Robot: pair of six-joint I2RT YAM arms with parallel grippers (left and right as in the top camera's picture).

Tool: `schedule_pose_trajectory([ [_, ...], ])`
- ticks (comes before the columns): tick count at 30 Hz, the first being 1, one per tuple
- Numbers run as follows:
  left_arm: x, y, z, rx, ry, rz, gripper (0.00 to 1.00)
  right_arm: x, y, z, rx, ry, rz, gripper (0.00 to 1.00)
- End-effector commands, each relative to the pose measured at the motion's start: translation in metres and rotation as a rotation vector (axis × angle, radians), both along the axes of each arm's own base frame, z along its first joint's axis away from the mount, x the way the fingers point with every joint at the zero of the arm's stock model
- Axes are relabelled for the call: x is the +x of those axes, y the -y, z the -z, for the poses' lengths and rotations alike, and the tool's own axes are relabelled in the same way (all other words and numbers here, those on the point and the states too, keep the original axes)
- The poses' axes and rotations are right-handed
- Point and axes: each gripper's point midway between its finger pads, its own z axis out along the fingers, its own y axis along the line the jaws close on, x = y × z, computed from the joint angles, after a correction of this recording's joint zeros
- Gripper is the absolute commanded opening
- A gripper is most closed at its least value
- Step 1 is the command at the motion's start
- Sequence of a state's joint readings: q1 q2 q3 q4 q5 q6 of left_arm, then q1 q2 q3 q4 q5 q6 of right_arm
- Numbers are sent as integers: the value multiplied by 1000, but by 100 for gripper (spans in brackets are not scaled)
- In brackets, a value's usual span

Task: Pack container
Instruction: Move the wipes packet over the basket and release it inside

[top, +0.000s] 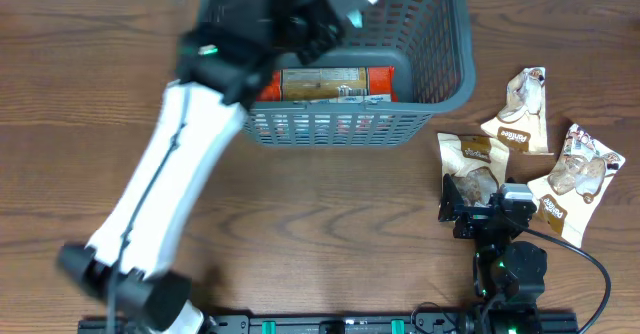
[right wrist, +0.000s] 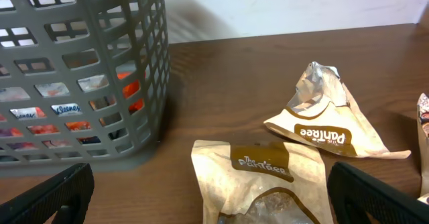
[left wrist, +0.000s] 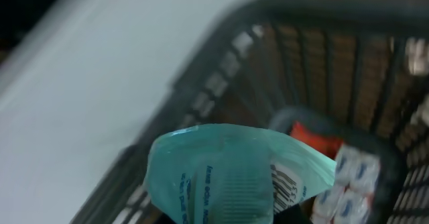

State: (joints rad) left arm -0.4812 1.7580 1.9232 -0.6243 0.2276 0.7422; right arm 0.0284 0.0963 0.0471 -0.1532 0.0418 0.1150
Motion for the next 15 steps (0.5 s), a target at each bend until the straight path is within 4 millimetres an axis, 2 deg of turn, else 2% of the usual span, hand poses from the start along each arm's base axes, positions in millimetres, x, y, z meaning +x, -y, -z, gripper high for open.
schedule_pose_trajectory([
  [1,23,1,36,177,46,39,6,0,2,1,9,-1,13,99],
  [2,30,2,55,207,22,48,6,0,2,1,9,-1,13,99],
  [7,50,0,116,258,-90,40,7,0,2,1,8,-1,13,99],
  [8,52,-1,126,266,-107,37,15,0,2,1,8,-1,13,99],
  [9,54,-2,135,275,-124,37,17,0,2,1,8,-1,13,99],
  [10,56,-3,142,280,-138,35,17,0,2,1,8,-1,13,99],
  [13,58,-6,155,292,-165,32,26,0,2,1,8,-1,13,99],
  [15,58,-7,158,288,-177,23,40,0,2,1,8,-1,14,99],
])
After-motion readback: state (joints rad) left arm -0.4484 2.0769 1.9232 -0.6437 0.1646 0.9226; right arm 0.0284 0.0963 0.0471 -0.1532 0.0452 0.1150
